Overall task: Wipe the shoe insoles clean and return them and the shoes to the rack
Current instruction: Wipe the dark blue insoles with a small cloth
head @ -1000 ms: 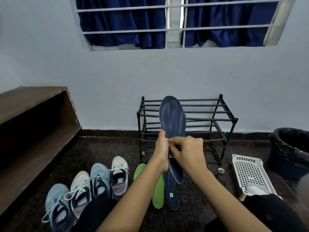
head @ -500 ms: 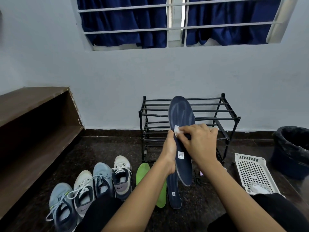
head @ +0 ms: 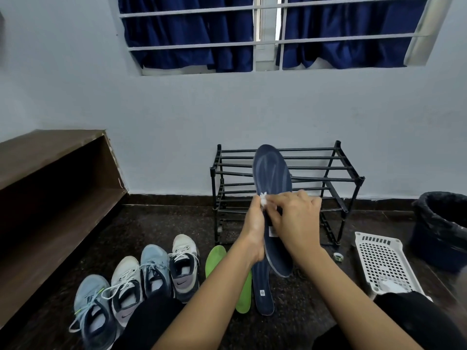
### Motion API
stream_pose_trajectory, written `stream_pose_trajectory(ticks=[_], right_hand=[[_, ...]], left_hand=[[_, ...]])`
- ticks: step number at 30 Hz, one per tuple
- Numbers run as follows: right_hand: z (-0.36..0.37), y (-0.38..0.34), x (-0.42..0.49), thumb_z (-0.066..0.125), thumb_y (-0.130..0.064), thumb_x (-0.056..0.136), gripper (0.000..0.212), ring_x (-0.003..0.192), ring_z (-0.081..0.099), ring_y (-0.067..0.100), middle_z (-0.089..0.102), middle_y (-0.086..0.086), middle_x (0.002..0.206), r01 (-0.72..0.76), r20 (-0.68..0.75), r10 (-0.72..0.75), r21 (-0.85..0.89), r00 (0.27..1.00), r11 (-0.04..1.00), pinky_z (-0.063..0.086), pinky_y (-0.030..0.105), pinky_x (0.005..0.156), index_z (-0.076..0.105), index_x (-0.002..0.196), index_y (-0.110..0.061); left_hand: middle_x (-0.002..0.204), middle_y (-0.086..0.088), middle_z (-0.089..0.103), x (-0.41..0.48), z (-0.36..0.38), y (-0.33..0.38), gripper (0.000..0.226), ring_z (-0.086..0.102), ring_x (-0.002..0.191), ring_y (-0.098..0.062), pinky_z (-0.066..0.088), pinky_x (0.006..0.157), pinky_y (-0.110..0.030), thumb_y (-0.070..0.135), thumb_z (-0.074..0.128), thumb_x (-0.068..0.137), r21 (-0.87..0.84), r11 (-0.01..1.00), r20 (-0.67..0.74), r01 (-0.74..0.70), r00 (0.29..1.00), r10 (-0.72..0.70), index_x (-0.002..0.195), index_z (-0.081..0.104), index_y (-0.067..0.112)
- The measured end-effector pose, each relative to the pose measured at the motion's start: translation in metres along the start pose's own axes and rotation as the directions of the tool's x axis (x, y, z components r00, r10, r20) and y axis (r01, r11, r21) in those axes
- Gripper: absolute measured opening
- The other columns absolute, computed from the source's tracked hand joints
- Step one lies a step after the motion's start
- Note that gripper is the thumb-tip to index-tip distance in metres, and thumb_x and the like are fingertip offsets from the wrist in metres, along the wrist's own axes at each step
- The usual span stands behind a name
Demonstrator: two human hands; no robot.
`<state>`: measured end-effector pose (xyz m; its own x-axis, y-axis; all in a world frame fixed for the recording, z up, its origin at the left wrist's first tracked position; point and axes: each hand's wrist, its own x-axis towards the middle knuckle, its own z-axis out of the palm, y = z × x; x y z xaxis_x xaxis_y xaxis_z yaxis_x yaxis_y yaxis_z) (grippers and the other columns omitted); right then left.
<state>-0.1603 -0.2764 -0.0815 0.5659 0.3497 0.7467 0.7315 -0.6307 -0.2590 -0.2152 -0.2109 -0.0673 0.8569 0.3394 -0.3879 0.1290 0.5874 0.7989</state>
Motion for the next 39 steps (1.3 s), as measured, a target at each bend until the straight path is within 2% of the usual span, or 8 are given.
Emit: stream_pose_trajectory(ticks=[3,8,14,19,22,27,32,39], right_hand=[[0.002,0.007,0.011,0.070,-0.022,0.080,0.020,0.069,0.056,0.022,0.067,-0.004,0.068,-0.054,0.028,0.053,0.067,0.998,0.996,0.022,0.034,0.067,0.070,0.098,-0.030],[0.003,0.002,0.008,0.072,-0.026,0.079,0.008,0.067,0.057,0.024,0.068,-0.004,0.066,0.029,0.057,-0.032,0.055,0.998,0.998,0.022,0.033,0.066,0.073,0.086,-0.030],[0.002,-0.001,-0.004,0.073,-0.031,0.078,0.004,0.067,0.054,0.020,0.067,-0.009,0.064,0.028,0.095,-0.033,0.054,0.995,0.998,0.022,0.032,0.065,0.074,0.082,-0.032],[0.002,0.002,0.003,0.074,-0.028,0.075,0.006,0.071,0.053,0.019,0.068,-0.009,0.069,-0.019,0.054,0.015,0.064,0.998,0.998,0.021,0.033,0.067,0.074,0.079,-0.033],[0.002,0.007,0.011,0.074,-0.026,0.076,0.007,0.075,0.054,0.020,0.069,-0.008,0.071,-0.051,0.040,0.048,0.066,0.998,0.997,0.016,0.032,0.067,0.074,0.079,-0.033],[-0.002,0.005,0.009,0.073,-0.028,0.079,0.005,0.077,0.053,0.021,0.070,-0.007,0.073,-0.022,0.098,0.015,0.072,0.995,0.997,0.018,0.033,0.068,0.075,0.082,-0.031],[-0.007,0.002,-0.005,0.073,-0.033,0.079,0.003,0.076,0.050,0.018,0.069,-0.008,0.071,0.003,0.166,-0.019,0.098,0.986,0.995,0.013,0.032,0.065,0.075,0.081,-0.034],[-0.004,0.012,0.013,0.071,-0.027,0.080,0.008,0.082,0.053,0.020,0.070,-0.008,0.077,-0.057,0.128,0.049,0.059,0.991,0.997,0.015,0.033,0.066,0.074,0.081,-0.033]], left_hand=[[0.081,-0.009,0.074,-0.001,0.003,-0.003,0.057,0.070,0.075,-0.021,0.054,0.066,-0.030,0.055,0.032,0.100,-0.013,1.000,0.043,0.015,0.999,-0.014,0.103,0.071,0.013],[0.076,-0.009,0.072,0.004,-0.004,0.004,0.052,0.069,0.072,-0.022,0.053,0.064,-0.031,0.048,0.034,0.099,-0.009,1.000,0.006,-0.012,1.000,0.012,0.094,0.071,0.012],[0.076,-0.009,0.072,0.009,-0.011,0.005,0.062,0.067,0.073,-0.022,0.053,0.063,-0.030,0.054,0.026,0.101,-0.019,1.000,-0.036,0.006,0.999,-0.007,0.095,0.071,0.011],[0.085,-0.011,0.073,0.004,-0.004,-0.005,0.061,0.069,0.080,-0.024,0.054,0.068,-0.032,0.056,0.031,0.100,-0.037,0.999,-0.023,0.016,1.000,-0.017,0.106,0.070,0.010],[0.083,-0.010,0.073,0.000,0.000,-0.008,0.055,0.069,0.075,-0.022,0.055,0.063,-0.029,0.054,0.036,0.099,-0.056,0.998,0.023,0.039,0.999,-0.038,0.108,0.070,0.011],[0.073,-0.008,0.072,0.002,-0.005,-0.003,0.056,0.069,0.063,-0.019,0.053,0.054,-0.025,0.052,0.031,0.101,0.009,0.999,0.027,0.035,0.999,-0.035,0.096,0.070,0.012],[0.082,-0.011,0.074,0.008,-0.010,0.002,0.064,0.068,0.079,-0.024,0.053,0.067,-0.030,0.055,0.026,0.101,0.017,1.000,-0.041,0.024,0.999,-0.023,0.098,0.073,0.011],[0.072,-0.007,0.072,0.002,0.002,-0.010,0.054,0.069,0.064,-0.019,0.052,0.053,-0.025,0.054,0.034,0.100,0.019,0.999,0.023,0.044,0.999,-0.044,0.098,0.069,0.013]])
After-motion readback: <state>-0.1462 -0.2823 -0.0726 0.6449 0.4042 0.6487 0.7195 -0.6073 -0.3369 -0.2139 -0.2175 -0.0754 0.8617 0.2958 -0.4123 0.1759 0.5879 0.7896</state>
